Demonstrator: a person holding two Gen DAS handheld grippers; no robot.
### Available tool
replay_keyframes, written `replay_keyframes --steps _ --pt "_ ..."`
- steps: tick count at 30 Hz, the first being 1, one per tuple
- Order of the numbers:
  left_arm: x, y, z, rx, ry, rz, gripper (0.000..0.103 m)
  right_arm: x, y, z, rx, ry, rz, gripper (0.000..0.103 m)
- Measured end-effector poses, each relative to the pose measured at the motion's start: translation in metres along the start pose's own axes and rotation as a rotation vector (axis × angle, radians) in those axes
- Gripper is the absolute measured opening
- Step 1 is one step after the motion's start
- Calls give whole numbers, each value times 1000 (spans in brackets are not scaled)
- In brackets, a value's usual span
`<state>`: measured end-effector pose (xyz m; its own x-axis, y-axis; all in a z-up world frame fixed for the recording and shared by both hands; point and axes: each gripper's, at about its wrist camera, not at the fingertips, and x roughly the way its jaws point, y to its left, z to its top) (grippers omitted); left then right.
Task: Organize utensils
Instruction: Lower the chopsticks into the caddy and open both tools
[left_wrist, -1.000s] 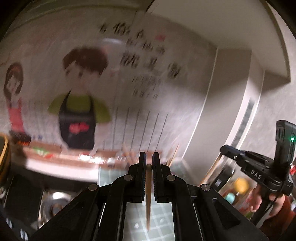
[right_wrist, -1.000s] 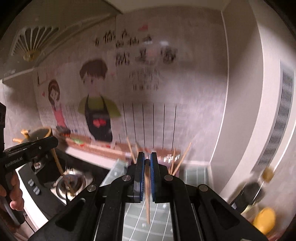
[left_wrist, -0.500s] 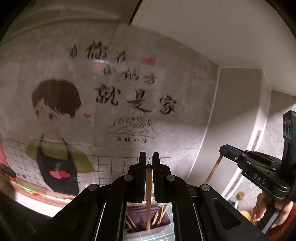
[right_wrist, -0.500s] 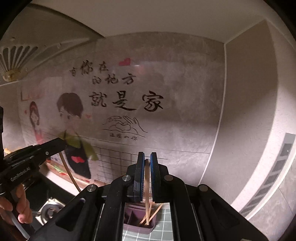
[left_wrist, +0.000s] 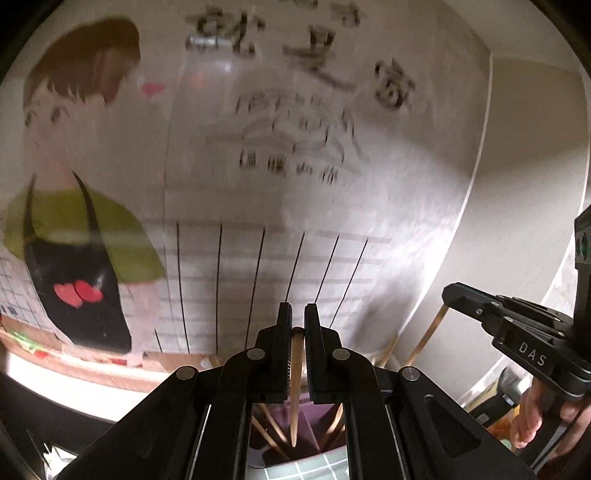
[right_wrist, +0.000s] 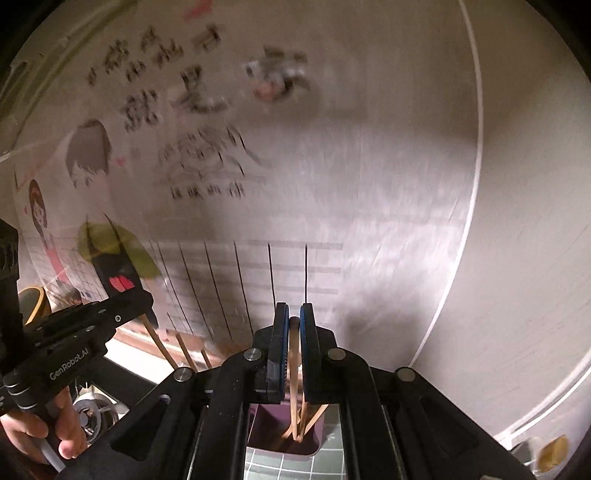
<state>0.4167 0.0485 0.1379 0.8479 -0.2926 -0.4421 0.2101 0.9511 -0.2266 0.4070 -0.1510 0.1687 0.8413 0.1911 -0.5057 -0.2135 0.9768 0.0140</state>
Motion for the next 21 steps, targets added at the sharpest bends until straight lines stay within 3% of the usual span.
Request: replay_keyframes --steps 11,18,21 --pt "55 15 -47 -45 134 3 7 61 -12 -49 40 157 18 6" --pt "50 11 -49 -39 158 21 11 48 -15 -53 22 135 39 6" --pt "30 10 -42 -44 121 35 21 34 -15 -50 19 86 32 10"
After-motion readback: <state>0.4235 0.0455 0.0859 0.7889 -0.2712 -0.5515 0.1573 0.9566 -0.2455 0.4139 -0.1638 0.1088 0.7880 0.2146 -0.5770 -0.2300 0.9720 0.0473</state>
